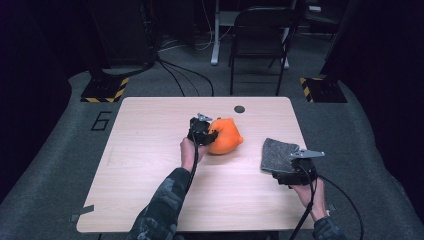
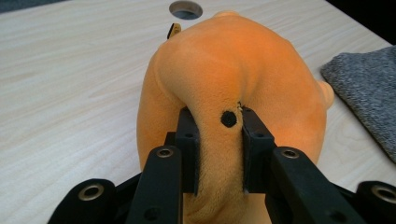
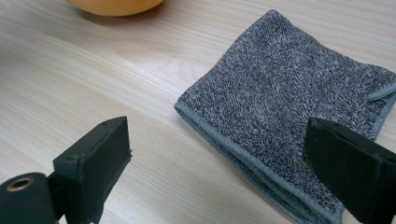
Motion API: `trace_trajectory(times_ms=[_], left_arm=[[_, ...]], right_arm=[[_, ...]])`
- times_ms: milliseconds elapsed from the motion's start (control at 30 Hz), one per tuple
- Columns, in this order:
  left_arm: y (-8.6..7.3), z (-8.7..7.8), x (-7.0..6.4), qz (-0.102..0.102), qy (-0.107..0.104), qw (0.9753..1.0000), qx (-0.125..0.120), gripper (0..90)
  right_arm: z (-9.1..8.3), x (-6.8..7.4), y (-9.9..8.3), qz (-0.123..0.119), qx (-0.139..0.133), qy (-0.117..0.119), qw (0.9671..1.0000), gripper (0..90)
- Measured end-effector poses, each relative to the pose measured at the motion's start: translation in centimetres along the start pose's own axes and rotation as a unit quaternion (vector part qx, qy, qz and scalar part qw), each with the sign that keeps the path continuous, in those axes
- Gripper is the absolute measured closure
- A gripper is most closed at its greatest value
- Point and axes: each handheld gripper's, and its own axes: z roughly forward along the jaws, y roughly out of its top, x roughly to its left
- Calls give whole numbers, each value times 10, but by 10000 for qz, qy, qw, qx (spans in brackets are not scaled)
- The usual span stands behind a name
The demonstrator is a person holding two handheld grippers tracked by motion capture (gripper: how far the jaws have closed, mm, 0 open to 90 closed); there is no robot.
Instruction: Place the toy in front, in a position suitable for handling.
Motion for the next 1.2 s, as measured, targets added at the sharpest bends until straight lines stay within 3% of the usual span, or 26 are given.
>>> trace_trajectory(times_ms=[167, 200, 333, 367, 400, 433, 467, 500, 533, 567, 600, 667, 700, 733, 767, 800, 867, 900, 933, 967, 1000, 1067, 1100, 1200], left_arm=[[6, -19, 5, 282, -282, 9992, -77, 732], [9, -27, 6, 475, -380, 9981, -41, 732], [13, -42, 8, 863, -679, 9939, -14, 730], [13, -42, 8, 863, -679, 9939, -14, 729], [14, -47, 8, 1021, -801, 9915, 57, 729], [14, -47, 8, 1021, -801, 9915, 57, 728], [15, -52, 7, 1225, -980, 9875, 151, 727], [15, -52, 7, 1225, -980, 9875, 151, 727], [15, -54, 7, 1302, -1073, 9855, 184, 727], [16, -58, 6, 1500, -1258, 9803, 247, 724], [16, -58, 6, 1500, -1258, 9803, 247, 723], [15, -60, 5, 1634, -1431, 9757, 301, 723], [15, -62, 3, 1755, -1630, 9701, 382, 721], [15, -62, 3, 1755, -1630, 9701, 382, 721], [14, -62, 1, 1858, -1812, 9646, 480, 720], [14, -62, 1, 1858, -1812, 9646, 480, 719], [12, -61, -1, 1951, -2002, 9585, 569, 718], [10, -59, -2, 2023, -2152, 9533, 634, 715], [10, -59, -2, 2023, -2152, 9533, 634, 712], [6, -56, -3, 2064, -2388, 9465, 667, 708], [6, -56, -3, 2064, -2388, 9465, 667, 704], [-1, -49, -1, 2035, -2583, 9415, 736, 698], [-3, -46, -1, 2031, -2619, 9404, 766, 698], [-19, -30, 4, 1957, -2667, 9387, 974, 678]], right_arm=[[0, -2, 0, -51, -33, -18, 10000, 74], [0, -1, 0, -13, -22, -30, 10000, 75], [0, -1, 0, -41, -22, -35, 10000, 76], [0, -1, 0, -42, -24, -41, 10000, 77], [0, -1, 0, -42, -25, -37, 10000, 77], [0, -1, 0, -42, -25, -37, 10000, 77], [0, -1, 1, -39, -26, -37, 10000, 78], [0, -1, 1, -23, -22, -31, 10000, 78], [0, -1, 1, -23, -22, -31, 10000, 78], [0, 0, 1, -40, -41, -40, 10000, 79], [0, 0, 1, -40, -41, -40, 10000, 79], [0, 0, 1, -79, -16, -39, 10000, 80], [1, 0, 1, -78, -16, -30, 10000, 80], [1, 0, 1, -78, -16, -30, 10000, 80], [1, 1, 1, -79, -16, -33, 10000, 80], [1, 2, 1, -88, 11, -36, 10000, 80], [1, 2, 1, -101, 5, -35, 9999, 80], [1, 3, 1, -104, 8, -38, 9999, 81], [1, 3, 1, -104, 8, -38, 9999, 81], [1, 3, 1, -145, 20, -60, 9999, 81], [1, 3, 1, -145, 20, -60, 9999, 81], [2, 3, 1, -154, 12, -52, 9999, 81], [2, 3, 1, -154, 12, -52, 9999, 81], [3, 5, 0, -127, 75, -59, 9999, 81]])
